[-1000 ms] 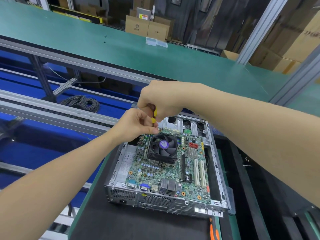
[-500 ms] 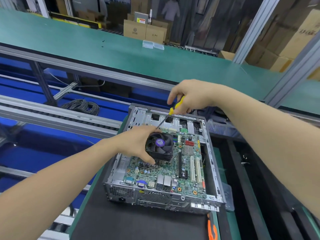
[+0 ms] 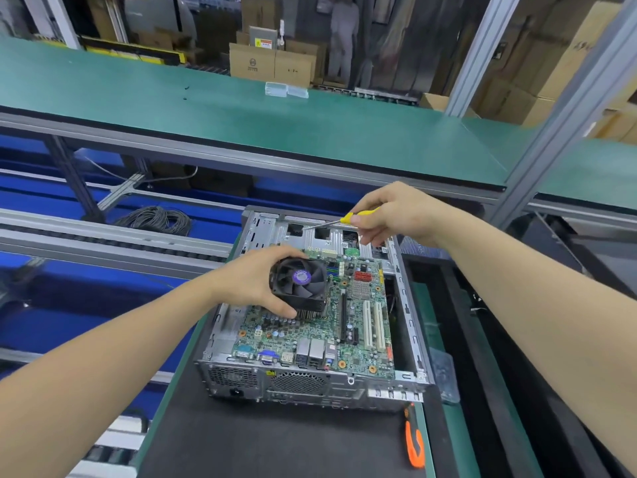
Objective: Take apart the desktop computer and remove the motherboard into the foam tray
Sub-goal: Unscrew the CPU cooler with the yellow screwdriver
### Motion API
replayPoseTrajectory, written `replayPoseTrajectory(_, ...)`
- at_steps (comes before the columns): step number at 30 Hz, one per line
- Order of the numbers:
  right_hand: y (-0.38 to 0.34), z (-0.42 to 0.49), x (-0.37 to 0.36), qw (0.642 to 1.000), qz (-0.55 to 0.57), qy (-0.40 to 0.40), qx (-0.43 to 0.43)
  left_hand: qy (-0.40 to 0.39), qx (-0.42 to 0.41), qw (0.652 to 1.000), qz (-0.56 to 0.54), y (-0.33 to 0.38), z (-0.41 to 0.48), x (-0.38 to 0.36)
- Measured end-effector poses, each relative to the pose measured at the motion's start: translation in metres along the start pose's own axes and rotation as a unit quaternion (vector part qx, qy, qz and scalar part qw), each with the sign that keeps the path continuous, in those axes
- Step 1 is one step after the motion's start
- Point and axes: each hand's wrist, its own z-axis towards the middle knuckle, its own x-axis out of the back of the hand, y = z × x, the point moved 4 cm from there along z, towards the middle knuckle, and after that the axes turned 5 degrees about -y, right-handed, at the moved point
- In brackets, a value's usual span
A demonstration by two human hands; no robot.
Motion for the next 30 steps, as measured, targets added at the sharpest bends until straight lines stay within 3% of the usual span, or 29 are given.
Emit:
replayPoseTrajectory(5,-0.033,-0.014,-0.015,0.994,-0.104,-0.021,0.04,-0.038,-0.028,0.994,-0.1,-0.001,-0.017,0.015)
replayPoseTrajectory(9,-0.068,-0.014,-0.038,0.99,-0.115,-0.04,0.068,0.028,-0.038,0.971,-0.236,-0.006,-0.04,0.034)
replayPoseTrajectory(15,-0.107,0.0,-0.084,0.964,-0.245,-0.034,0.1,0.126,-0.009,0.968,-0.216,-0.011,-0.048,0.024)
replayPoseTrajectory(30,-0.125,0.016,-0.099,0.943,-0.321,-0.028,0.082,0.169,-0.02,0.944,-0.281,-0.016,-0.045,0.005)
